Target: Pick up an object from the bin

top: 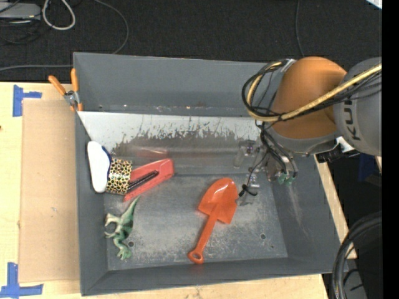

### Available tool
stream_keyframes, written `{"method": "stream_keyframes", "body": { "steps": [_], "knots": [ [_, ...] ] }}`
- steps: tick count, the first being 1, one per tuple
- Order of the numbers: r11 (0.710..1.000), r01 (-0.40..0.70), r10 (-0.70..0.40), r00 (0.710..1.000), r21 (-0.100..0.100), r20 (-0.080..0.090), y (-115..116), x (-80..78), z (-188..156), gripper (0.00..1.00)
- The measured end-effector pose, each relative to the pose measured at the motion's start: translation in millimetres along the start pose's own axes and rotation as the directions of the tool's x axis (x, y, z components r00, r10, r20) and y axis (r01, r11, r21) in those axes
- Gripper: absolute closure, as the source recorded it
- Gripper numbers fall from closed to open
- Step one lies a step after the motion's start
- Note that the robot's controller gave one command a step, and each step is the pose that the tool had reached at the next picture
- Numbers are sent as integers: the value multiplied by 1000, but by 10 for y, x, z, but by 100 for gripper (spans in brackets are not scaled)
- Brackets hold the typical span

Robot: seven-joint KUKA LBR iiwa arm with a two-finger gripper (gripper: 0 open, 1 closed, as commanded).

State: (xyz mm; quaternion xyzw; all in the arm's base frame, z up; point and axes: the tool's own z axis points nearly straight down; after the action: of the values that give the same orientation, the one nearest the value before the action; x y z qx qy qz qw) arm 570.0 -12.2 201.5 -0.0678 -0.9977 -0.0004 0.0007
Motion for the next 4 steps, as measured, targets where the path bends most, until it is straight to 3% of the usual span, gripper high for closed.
{"method": "stream_keyframes", "body": {
  "steps": [1, 2, 3, 4],
  "knots": [
    [990, 144, -144, 990, 0, -2, 139, 107, 444, 0],
    [986, 165, -165, 986, 1, 1, 169, 249, 486, 0],
    [1000, -17, 17, 1000, 1, 2, 178, 251, 539, 0],
    [998, 57, -57, 998, 1, -7, 163, 654, 1086, 0]
  ]
}}
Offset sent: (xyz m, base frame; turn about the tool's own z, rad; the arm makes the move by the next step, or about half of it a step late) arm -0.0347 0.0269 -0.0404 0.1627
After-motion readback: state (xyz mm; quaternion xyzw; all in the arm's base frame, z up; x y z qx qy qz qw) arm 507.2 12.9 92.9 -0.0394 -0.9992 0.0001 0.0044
